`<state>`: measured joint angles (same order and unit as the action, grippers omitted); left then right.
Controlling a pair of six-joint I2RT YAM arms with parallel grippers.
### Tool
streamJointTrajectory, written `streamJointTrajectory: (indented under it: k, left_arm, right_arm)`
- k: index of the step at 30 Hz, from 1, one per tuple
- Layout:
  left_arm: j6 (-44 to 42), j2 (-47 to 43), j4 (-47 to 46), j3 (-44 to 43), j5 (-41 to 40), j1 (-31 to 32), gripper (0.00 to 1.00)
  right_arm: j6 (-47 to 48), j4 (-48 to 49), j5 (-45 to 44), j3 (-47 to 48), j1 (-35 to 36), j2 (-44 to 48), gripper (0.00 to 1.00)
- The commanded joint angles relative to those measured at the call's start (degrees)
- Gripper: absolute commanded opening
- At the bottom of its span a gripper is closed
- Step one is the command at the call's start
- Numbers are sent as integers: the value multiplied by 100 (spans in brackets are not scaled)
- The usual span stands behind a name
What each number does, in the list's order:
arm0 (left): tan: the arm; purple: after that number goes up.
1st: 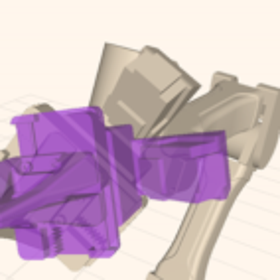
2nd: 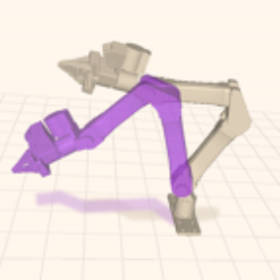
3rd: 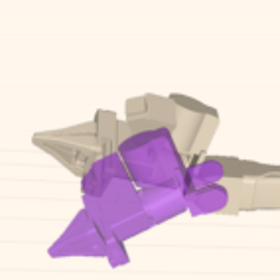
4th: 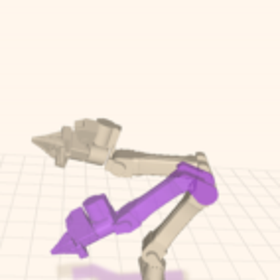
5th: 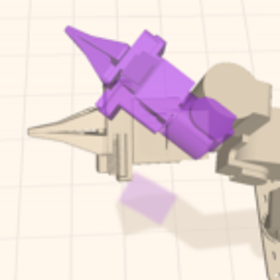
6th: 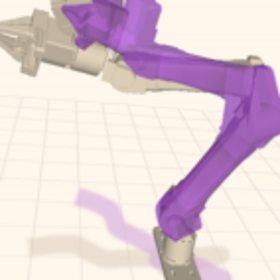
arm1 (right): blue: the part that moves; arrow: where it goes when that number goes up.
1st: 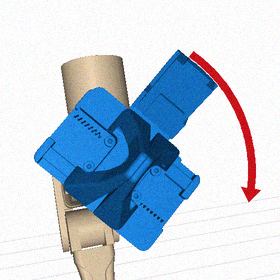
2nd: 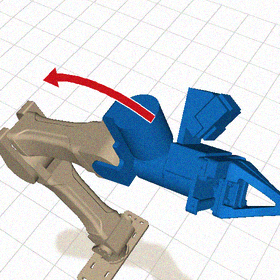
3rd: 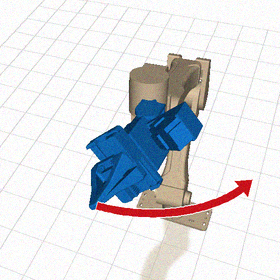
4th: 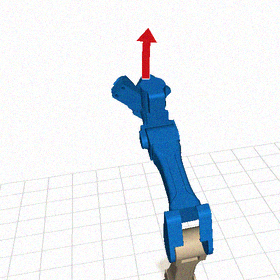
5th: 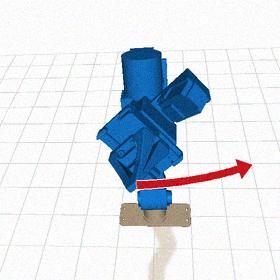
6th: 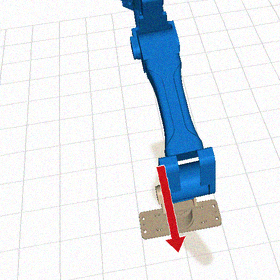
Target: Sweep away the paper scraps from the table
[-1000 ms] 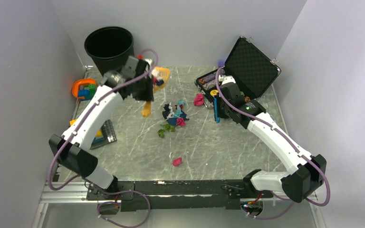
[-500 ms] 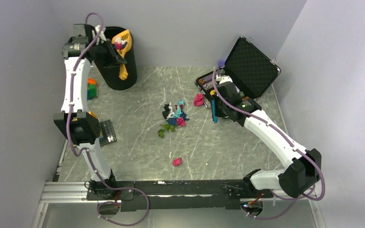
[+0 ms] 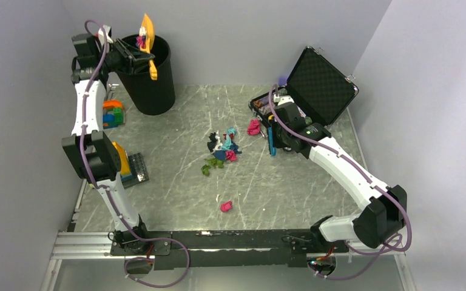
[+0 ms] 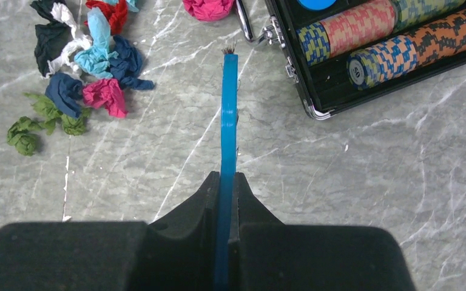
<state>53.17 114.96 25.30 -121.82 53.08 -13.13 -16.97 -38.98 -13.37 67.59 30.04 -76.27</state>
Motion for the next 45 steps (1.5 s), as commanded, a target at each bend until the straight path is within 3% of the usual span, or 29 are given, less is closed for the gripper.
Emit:
streamJointTrajectory:
  k: [1,7,9,14,19,25,30,35,40,45]
  left_arm:
    - [2530,-150,-3245,1191,887,-118,0]
    - [4848,-180,-5961,2459,837,-146,0]
    - [5258,-141,-6430,2626,842,-159,0]
    - [5694,-96,-6974,2707,809,-181,0]
    - [5464,-259,-6851,2701,877,-158,0]
    - [3656,-848,-5132,2590,1198,163,0]
    - [718,-1535,-1915,2210,870,561,0]
    - [-1221,-1995,349,1864,226,839,0]
    - [-2386,-2672,1469,2140,-712,943,0]
    - [-2885,-3441,1970,2624,-1475,937,0]
  right_arm:
    - [-75,73,42,283,-25,11,0]
    - [-126,75,169,285,-21,-10,0]
    - [-131,60,218,302,-27,-24,0]
    - [-136,75,246,259,-25,15,0]
    - [-161,98,248,238,-26,35,0]
    - [-100,302,634,119,-25,170,0]
    - [362,475,2599,53,5,177,0]
    - [732,457,4565,-124,340,212,0]
    - [1054,104,4470,-94,1710,96,0]
    - [1058,-310,4002,-45,2499,-521,0]
